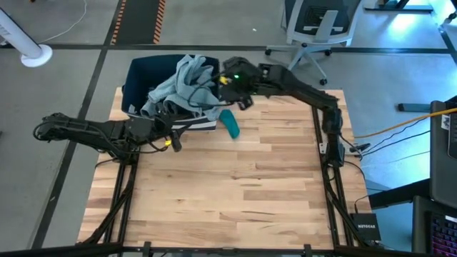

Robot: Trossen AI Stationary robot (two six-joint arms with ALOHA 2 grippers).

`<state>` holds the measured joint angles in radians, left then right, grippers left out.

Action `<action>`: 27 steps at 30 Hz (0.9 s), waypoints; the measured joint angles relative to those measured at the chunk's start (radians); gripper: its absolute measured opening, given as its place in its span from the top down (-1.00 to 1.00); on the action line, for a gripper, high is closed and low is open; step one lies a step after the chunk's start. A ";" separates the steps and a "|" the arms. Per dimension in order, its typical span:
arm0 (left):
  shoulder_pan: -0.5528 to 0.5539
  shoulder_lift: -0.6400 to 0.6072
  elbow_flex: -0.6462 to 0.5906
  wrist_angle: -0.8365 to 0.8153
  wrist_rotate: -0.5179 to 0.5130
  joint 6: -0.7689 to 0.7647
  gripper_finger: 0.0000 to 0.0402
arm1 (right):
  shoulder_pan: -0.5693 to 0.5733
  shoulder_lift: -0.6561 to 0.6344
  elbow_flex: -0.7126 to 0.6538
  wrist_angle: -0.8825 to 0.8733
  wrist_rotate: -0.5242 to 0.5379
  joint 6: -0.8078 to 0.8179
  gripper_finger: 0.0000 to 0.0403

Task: Sort clothes
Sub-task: Put the blue sock into the blue laundry bin

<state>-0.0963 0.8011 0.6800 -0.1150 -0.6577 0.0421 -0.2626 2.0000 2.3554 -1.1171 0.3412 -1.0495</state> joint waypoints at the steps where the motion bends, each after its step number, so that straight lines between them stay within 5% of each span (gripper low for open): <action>1: 0.000 0.000 0.000 0.000 0.000 -0.003 0.16 | -0.007 -0.015 0.000 -0.054 -0.013 0.033 -0.43; 6: 0.000 0.000 0.000 -0.004 0.000 -0.016 0.16 | -0.072 -0.038 -0.035 -0.264 -0.135 0.204 -0.43; 10: 0.000 0.000 0.000 -0.006 0.000 -0.017 0.16 | -0.104 -0.034 -0.175 -0.245 -0.151 0.246 -0.43; 27: 0.000 0.000 0.000 -0.025 -0.001 -0.047 0.16 | -0.095 -0.213 -0.949 0.423 -0.281 0.201 -0.43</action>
<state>-0.0963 0.8012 0.6796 -0.1395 -0.6582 -0.0048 -0.3572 1.7873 1.4063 -0.6938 0.0601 -0.8487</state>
